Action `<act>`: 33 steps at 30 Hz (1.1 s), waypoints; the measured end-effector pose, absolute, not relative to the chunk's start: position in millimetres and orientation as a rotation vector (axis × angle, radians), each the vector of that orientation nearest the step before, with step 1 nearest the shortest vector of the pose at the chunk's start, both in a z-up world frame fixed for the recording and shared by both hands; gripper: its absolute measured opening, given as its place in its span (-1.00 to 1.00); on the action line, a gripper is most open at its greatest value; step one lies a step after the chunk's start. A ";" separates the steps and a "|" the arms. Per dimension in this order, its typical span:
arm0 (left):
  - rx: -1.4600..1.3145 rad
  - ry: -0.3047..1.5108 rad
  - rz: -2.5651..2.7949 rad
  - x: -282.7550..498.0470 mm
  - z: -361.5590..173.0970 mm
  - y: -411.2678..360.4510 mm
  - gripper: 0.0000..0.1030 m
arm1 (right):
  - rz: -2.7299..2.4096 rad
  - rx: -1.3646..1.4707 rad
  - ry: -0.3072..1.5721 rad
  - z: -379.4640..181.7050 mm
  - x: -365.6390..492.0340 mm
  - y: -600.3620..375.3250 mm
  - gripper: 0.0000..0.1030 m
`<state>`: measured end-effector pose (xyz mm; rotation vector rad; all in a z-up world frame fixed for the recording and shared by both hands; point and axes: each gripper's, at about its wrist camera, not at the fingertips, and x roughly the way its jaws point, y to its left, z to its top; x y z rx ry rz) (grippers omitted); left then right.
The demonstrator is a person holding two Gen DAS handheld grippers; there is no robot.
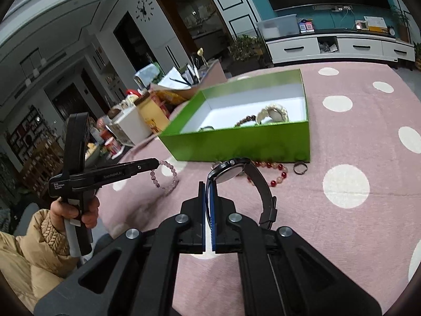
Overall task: Organize jewelry
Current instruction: 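Grasp and lift the pink bead bracelet with the left tool while the right tool lifts the black watch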
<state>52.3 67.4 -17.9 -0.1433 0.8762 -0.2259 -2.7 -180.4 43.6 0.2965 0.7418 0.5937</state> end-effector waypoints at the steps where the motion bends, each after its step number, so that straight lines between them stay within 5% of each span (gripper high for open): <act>1: -0.146 0.870 -0.228 52.0 -14.9 68.5 -0.86 | 0.596 0.302 0.736 45.5 -3.4 -180.8 -0.95; 33: -0.062 0.746 -0.278 95.6 67.3 36.5 -0.86 | 0.568 0.318 0.566 110.2 36.5 -199.9 -0.95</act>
